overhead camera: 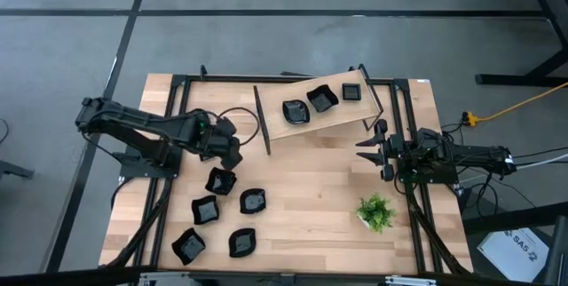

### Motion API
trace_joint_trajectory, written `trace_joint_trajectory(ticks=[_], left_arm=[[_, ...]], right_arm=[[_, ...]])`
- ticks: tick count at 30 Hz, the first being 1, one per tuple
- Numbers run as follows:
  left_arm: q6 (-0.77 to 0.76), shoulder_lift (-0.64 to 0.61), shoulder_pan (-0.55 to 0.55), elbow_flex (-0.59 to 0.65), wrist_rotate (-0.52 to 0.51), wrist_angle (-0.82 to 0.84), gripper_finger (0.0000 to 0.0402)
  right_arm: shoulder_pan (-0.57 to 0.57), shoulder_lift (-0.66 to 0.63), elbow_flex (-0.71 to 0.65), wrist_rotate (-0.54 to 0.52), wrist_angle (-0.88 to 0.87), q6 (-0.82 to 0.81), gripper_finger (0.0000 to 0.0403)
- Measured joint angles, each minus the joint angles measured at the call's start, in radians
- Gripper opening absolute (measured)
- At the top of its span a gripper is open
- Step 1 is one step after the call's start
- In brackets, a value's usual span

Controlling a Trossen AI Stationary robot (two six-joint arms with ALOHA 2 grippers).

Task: Pick & Place Mini shaped plates
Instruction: Stack the leaf-shaped plate on top of the leaf-shaped plate on the shelf

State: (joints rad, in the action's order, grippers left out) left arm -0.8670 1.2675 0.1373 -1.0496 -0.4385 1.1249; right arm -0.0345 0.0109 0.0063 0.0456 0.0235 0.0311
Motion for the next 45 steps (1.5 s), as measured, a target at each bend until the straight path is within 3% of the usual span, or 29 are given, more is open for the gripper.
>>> trace_joint_trajectory(ticks=[3, 7, 10, 18, 22, 27, 32, 37, 45], left_arm=[[-0.072, 0.018, -0.012, 0.000, 0.011, 0.108, 0.0127], [-0.040, 0.051, -0.017, 0.000, 0.016, 0.220, 0.0127], [0.033, 0.086, -0.017, 0.000, -0.009, 0.238, 0.0127], [0.009, 0.151, -0.061, 0.033, -0.076, 0.231, 0.0124], [0.036, 0.076, -0.123, 0.119, -0.064, 0.178, 0.0106], [0.114, -0.097, -0.215, 0.248, -0.030, -0.011, 0.0081], [0.094, -0.207, -0.326, 0.314, 0.004, -0.023, 0.0071], [0.114, -0.190, -0.456, 0.324, 0.100, -0.029, 0.0077], [0.351, -0.060, -0.610, 0.324, 0.142, -0.054, 0.0110]], right_arm=[[0.000, 0.000, 0.000, 0.000, 0.000, 0.000, 0.0132], [0.000, 0.000, 0.000, 0.000, 0.000, 0.000, 0.0132], [0.000, 0.000, 0.000, 0.000, 0.000, 0.000, 0.0132], [0.000, 0.000, 0.000, 0.000, 0.000, 0.000, 0.0132], [0.000, 0.000, 0.000, 0.000, 0.000, 0.000, 0.0132], [0.000, 0.000, 0.000, 0.000, 0.000, 0.000, 0.0132], [0.000, 0.000, 0.000, 0.000, 0.000, 0.000, 0.0132], [0.000, 0.000, 0.000, 0.000, 0.000, 0.000, 0.0132], [0.000, 0.000, 0.000, 0.000, 0.000, 0.000, 0.0132]])
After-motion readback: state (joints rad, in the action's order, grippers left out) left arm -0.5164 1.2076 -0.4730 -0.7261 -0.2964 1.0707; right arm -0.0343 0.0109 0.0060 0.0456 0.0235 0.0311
